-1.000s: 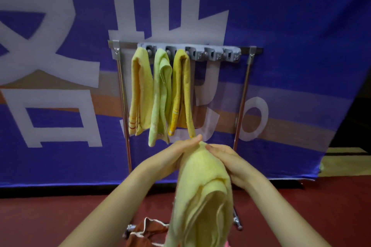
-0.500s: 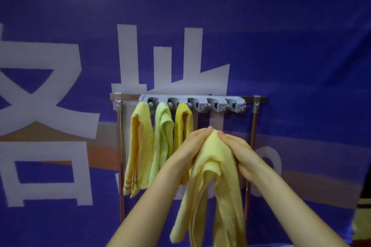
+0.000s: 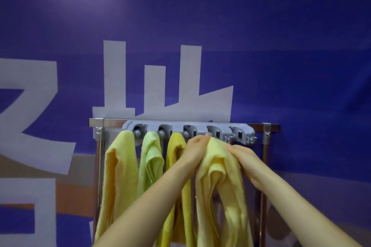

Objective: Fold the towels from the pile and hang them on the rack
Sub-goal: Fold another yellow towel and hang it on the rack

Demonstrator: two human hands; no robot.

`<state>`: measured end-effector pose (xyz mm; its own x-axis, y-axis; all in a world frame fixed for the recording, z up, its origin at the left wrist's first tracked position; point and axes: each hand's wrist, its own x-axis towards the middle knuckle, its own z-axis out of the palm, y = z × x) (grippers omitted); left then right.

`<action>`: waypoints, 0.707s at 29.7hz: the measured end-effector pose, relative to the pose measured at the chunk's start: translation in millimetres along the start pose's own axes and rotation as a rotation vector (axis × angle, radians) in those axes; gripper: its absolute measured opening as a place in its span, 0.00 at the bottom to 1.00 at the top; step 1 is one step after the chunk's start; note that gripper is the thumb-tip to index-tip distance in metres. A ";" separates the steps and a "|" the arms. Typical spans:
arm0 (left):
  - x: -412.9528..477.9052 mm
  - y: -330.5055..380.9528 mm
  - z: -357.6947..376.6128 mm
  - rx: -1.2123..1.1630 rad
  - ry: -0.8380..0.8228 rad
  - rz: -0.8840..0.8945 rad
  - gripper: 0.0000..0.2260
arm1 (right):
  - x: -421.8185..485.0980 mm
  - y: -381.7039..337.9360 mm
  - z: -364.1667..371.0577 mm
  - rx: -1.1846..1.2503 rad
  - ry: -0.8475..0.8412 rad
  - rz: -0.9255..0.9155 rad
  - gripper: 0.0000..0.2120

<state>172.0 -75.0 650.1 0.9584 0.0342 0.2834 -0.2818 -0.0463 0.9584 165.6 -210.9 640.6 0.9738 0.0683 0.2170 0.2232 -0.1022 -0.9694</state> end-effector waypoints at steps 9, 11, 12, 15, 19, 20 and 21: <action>79.6 -6.1 7.9 0.178 0.198 -0.001 0.20 | 82.1 -7.6 26.1 0.000 0.073 0.142 0.17; 84.2 -16.5 4.0 0.288 0.207 -0.010 0.20 | 84.5 -1.7 28.8 0.019 0.082 0.174 0.15; 87.2 -23.1 3.3 0.328 0.206 -0.013 0.20 | 86.8 2.3 29.8 0.015 0.070 0.177 0.14; 94.1 -35.8 1.2 0.321 0.253 0.011 0.20 | 96.9 9.1 33.7 0.052 0.052 0.156 0.14; 91.5 -43.5 4.1 0.240 0.321 0.003 0.19 | 92.7 21.7 46.7 0.188 0.045 0.172 0.11; 92.5 -44.5 8.0 0.214 0.319 -0.032 0.19 | 90.7 24.7 48.4 0.229 0.047 0.185 0.12; 94.5 -45.5 10.0 0.195 0.329 -0.070 0.20 | 88.8 26.2 49.4 0.256 0.049 0.186 0.14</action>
<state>275.8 -79.6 632.9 0.9002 0.3605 0.2442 -0.1721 -0.2207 0.9601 255.7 -158.4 628.8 0.9992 0.0234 0.0321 0.0284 0.1452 -0.9890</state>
